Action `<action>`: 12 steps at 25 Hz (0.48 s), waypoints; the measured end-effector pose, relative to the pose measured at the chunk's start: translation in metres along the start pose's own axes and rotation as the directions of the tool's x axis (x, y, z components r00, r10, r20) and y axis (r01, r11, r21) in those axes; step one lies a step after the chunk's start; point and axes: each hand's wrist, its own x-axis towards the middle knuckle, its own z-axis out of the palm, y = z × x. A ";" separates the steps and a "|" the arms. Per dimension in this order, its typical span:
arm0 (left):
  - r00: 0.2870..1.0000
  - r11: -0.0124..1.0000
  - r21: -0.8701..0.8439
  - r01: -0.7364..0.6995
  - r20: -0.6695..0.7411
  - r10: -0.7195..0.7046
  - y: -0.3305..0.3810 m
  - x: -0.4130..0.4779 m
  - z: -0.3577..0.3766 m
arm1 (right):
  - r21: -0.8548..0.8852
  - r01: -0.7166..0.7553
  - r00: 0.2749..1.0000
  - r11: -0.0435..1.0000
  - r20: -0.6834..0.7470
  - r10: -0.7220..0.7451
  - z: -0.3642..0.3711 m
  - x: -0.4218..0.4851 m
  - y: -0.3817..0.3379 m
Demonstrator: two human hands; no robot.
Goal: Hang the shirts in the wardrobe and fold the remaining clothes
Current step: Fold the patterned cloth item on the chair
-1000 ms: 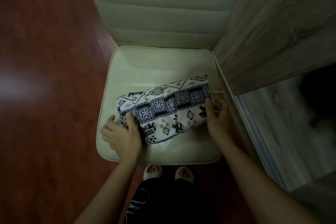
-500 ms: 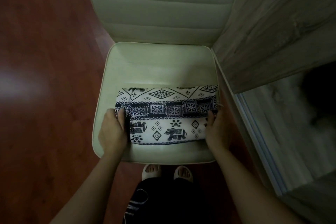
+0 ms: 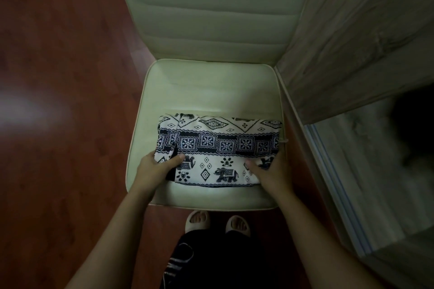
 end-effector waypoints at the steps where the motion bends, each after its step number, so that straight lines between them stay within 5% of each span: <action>1: 1.000 1.000 0.003 -0.020 0.006 0.020 0.007 -0.001 0.001 | 0.051 0.012 1.000 0.999 0.025 -0.014 0.000 0.001 0.000; 6: 0.953 0.952 0.082 -0.294 0.106 0.285 0.057 -0.040 -0.005 | 0.156 0.053 0.998 0.986 -0.031 -0.049 -0.027 -0.026 -0.025; 12: 0.775 0.772 0.068 -0.632 0.062 0.629 0.211 -0.116 -0.034 | 0.343 0.420 0.901 0.840 -0.269 -0.340 -0.138 -0.078 -0.150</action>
